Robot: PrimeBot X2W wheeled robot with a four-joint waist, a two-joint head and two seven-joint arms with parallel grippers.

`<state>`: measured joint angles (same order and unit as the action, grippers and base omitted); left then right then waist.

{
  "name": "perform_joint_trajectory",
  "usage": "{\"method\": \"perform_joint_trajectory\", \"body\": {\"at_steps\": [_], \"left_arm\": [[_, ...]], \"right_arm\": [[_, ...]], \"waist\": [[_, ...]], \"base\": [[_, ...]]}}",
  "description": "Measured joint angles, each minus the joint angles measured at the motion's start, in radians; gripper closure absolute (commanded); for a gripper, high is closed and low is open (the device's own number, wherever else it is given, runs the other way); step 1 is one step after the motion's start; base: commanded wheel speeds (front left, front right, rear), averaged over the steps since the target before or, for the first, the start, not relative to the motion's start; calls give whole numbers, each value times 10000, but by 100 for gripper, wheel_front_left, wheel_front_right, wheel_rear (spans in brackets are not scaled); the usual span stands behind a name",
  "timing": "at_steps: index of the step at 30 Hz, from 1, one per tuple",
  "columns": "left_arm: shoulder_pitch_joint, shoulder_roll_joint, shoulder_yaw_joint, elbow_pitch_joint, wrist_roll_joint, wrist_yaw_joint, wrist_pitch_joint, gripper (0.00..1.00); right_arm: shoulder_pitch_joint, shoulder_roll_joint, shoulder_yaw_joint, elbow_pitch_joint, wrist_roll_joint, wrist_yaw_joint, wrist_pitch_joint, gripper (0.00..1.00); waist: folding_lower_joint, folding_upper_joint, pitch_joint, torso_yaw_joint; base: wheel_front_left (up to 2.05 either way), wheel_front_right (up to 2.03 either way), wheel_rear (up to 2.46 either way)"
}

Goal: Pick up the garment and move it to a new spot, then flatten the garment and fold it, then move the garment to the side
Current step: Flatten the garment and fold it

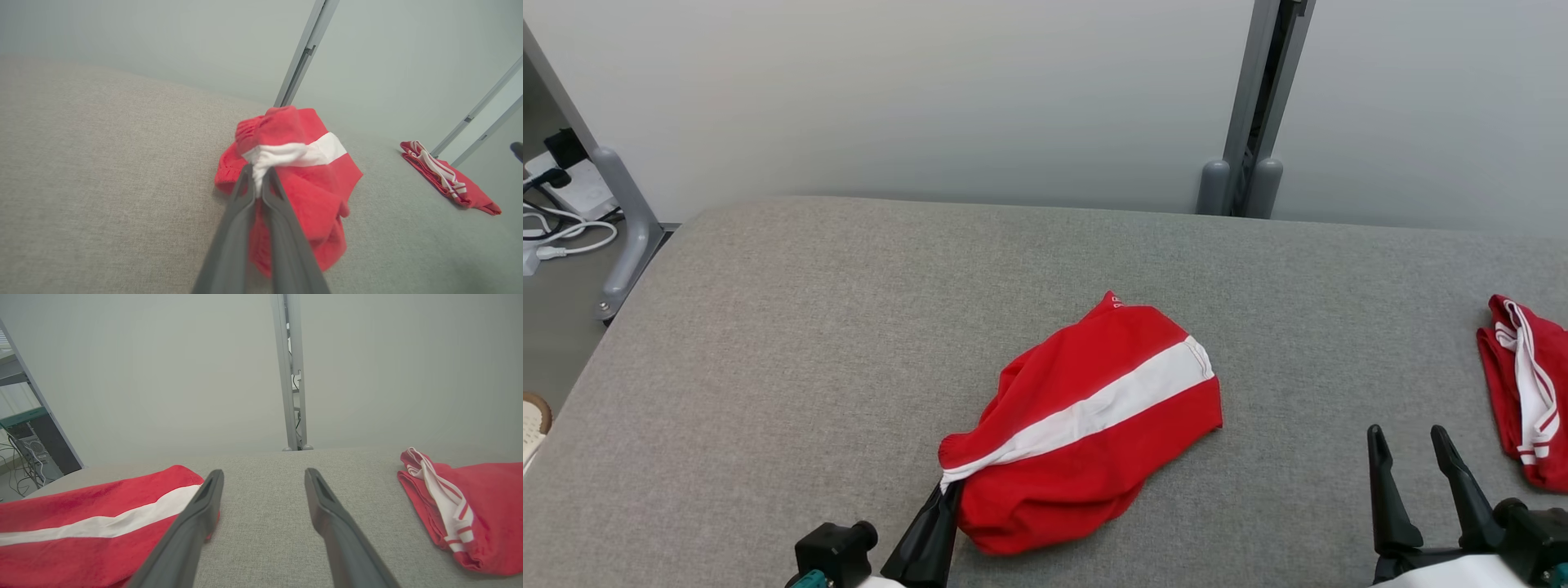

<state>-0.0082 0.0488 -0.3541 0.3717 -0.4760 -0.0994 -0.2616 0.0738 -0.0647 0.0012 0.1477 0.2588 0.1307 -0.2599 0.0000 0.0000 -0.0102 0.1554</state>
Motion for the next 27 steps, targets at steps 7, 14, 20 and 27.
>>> {"method": "perform_joint_trajectory", "body": {"at_steps": [7,14,20,27], "left_arm": [[-6,0,12,69,8,-25,0,100],[-10,0,4,75,8,-50,0,100],[-10,0,4,67,8,-50,0,100],[-165,-2,-77,-31,-8,-54,0,100]], "right_arm": [[29,102,-4,-2,-190,0,38,0],[-11,134,0,25,-198,0,40,0],[-12,144,35,21,-113,0,42,0],[-336,138,46,23,-6,0,512,0]], "waist": [[0,0,52,49],[0,0,62,147],[0,0,93,205],[0,0,336,310]], "base": [[0,0,0],[0,0,0],[0,0,0],[0,0,0]]}}
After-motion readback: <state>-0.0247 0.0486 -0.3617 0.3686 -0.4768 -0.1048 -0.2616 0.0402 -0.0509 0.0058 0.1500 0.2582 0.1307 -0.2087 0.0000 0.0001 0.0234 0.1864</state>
